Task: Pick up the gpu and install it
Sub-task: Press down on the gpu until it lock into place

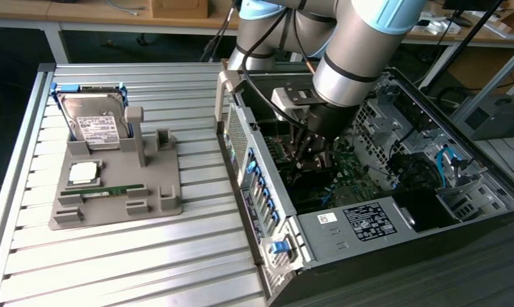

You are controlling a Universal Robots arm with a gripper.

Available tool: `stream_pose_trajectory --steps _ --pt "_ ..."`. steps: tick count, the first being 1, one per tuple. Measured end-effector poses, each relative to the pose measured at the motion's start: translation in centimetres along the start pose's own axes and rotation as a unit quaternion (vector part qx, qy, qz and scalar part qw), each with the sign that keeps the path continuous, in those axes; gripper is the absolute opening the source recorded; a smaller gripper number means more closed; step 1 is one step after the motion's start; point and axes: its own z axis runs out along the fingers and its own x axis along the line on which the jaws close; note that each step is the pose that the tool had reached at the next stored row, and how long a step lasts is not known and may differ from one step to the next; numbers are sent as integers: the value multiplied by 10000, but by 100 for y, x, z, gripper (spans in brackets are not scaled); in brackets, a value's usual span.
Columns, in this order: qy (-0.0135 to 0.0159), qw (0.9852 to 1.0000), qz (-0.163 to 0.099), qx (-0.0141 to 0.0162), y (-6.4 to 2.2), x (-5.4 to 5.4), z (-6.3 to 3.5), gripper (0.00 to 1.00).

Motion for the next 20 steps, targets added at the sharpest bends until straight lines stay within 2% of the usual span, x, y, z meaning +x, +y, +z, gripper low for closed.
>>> stream_pose_trajectory --steps 7,15,20 --pt "0 10000 0 0 15 0 16 10" --pt "-2 10000 0 1 131 0 36 10" --pt "1 10000 -1 0 143 1 42 10"
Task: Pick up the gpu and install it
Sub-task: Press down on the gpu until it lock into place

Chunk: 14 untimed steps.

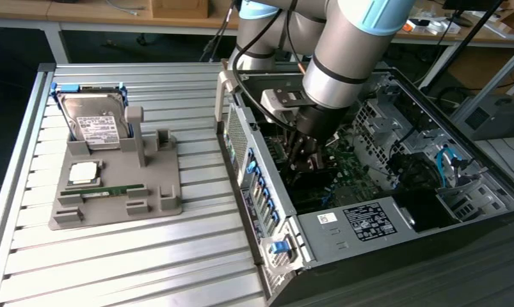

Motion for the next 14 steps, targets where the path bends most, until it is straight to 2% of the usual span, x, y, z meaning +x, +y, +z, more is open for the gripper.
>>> stream_pose_trajectory --steps 14 --pt "-3 10000 1 1 -2 -2 7 10"
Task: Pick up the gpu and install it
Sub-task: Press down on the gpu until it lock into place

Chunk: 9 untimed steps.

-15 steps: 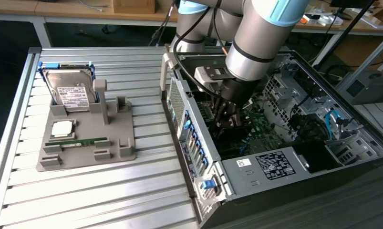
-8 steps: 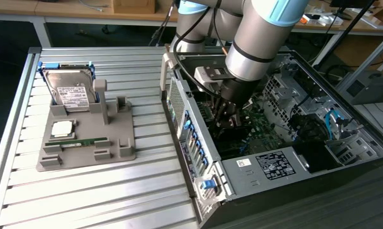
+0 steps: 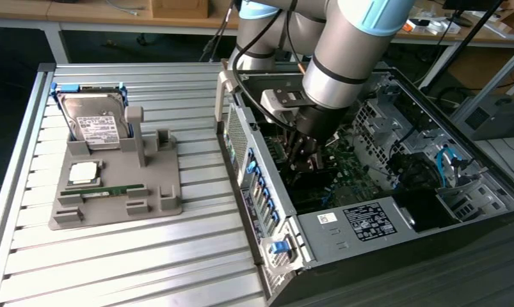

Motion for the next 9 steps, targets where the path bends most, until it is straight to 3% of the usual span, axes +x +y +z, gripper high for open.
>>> stream_pose_trajectory --steps 9 --pt "0 10000 -1 1 6 1 -105 10"
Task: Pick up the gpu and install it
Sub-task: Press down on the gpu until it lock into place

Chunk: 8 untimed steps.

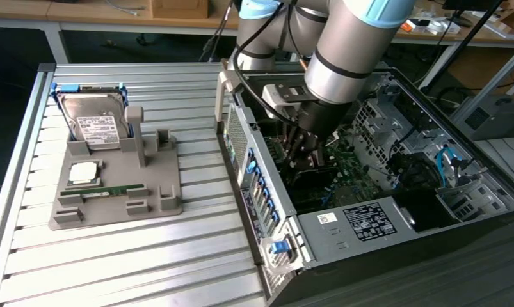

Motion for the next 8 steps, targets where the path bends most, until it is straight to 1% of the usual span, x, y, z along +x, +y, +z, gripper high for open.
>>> stream_pose_trajectory --steps 2,6,8 --pt "1 10000 0 0 1 27 -2 10" --pt "1 10000 0 -1 6 126 0 10" --pt "-1 10000 1 0 6 138 26 10"
